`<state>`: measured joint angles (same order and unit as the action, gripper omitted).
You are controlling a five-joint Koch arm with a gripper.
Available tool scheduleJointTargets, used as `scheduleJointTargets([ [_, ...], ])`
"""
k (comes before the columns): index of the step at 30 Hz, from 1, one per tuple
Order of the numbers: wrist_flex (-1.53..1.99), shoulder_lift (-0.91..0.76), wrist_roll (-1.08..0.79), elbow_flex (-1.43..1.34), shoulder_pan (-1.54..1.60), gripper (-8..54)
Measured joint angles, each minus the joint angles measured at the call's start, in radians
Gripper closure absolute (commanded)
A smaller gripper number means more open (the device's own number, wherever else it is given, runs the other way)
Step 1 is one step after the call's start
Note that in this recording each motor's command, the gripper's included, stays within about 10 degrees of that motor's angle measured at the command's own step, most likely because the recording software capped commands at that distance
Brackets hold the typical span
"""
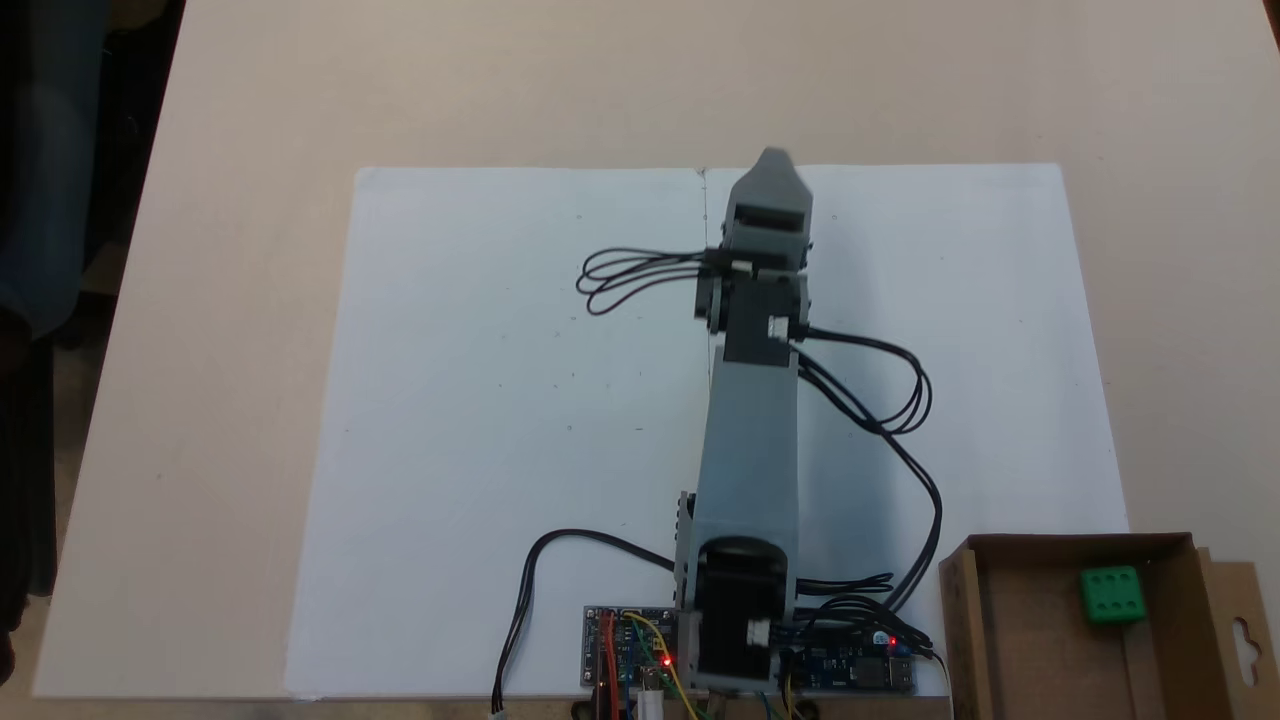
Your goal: Grasp a green dice and put it in the bin.
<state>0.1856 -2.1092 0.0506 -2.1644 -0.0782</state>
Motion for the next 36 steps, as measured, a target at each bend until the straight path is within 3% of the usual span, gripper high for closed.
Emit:
scheduleJointTargets([
  [9,-0.293,-0.132,0.000,-0.365,0.038,0.7],
  [28,-0.934,-0.146,-0.008,-0.847,0.054,1.5],
  [36,-1.138,-0.146,-0.009,-0.887,0.055,1.3],
])
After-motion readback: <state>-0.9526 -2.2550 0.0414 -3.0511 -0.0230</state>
